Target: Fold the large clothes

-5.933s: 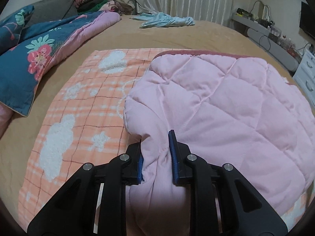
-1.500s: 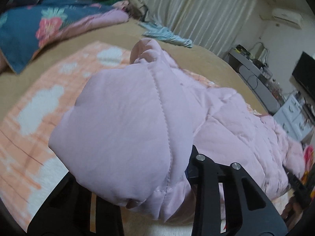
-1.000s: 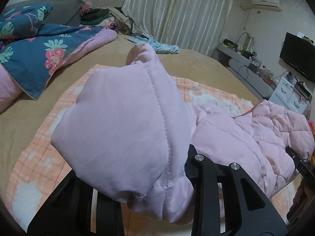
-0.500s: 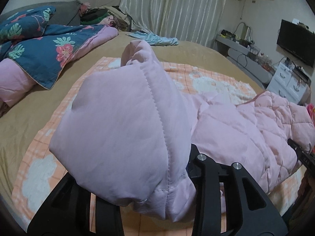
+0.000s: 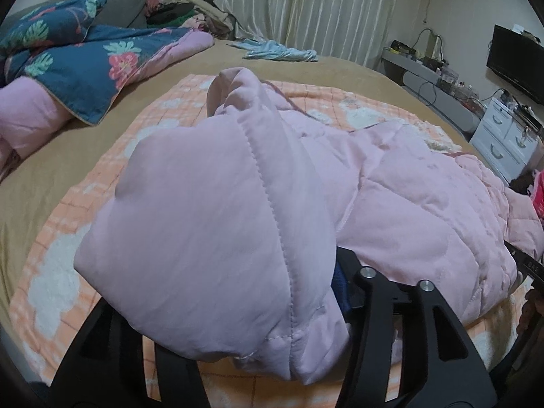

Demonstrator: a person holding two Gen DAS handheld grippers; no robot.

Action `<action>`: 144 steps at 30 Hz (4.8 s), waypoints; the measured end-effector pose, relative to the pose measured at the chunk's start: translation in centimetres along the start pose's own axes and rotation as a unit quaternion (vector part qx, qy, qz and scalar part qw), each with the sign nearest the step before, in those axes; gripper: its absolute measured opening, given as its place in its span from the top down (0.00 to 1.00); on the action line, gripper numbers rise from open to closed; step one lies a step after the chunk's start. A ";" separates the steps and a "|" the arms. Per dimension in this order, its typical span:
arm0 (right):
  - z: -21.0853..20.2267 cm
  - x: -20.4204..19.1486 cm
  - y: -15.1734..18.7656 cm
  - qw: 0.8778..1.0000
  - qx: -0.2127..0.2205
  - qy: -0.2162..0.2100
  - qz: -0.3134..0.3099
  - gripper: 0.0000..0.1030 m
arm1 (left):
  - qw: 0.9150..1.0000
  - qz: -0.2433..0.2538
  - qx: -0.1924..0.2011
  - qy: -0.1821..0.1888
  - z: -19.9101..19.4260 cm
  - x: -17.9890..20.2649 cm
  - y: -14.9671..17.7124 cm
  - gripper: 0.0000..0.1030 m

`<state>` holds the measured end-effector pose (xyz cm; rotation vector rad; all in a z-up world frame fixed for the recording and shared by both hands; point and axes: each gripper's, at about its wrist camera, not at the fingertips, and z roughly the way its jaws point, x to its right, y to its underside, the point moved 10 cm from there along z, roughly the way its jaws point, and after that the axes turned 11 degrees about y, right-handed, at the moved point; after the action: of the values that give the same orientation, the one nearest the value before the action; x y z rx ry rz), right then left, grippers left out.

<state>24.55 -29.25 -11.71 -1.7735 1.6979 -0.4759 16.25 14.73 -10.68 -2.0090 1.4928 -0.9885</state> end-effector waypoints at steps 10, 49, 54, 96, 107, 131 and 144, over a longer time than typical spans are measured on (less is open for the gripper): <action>0.2 2.3 1.5 0.997 -0.033 -0.012 0.063 0.21 | 0.999 -0.043 -0.010 0.016 0.0 -1.6 1.8 0.32; -22.5 -4.6 1.7 0.981 0.160 0.012 -0.108 0.04 | 0.997 0.038 0.058 0.025 -13.6 7.7 1.6 0.09; -23.2 -6.4 3.5 0.980 0.150 -0.003 -0.134 0.04 | 0.996 0.057 0.041 0.047 -12.9 10.3 4.0 0.09; -22.2 -10.3 8.3 0.982 0.106 -0.030 -0.154 0.04 | 0.994 0.082 0.024 0.064 -12.5 12.8 6.5 0.09; -22.2 -10.5 8.4 0.981 0.107 -0.031 -0.156 0.04 | 0.995 0.078 0.021 0.059 -12.4 12.6 6.5 0.09; -22.2 -10.7 8.4 0.981 0.107 -0.031 -0.157 0.04 | 0.995 0.082 0.025 0.054 -12.9 12.7 6.2 0.09; -22.2 -10.6 8.4 0.981 0.106 -0.031 -0.159 0.04 | 0.995 0.084 0.025 0.054 -13.0 12.8 6.1 0.09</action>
<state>2.70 -22.81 0.80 -1.8831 1.2724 -0.7038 4.56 1.48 -3.09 -1.7879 1.6466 -1.0685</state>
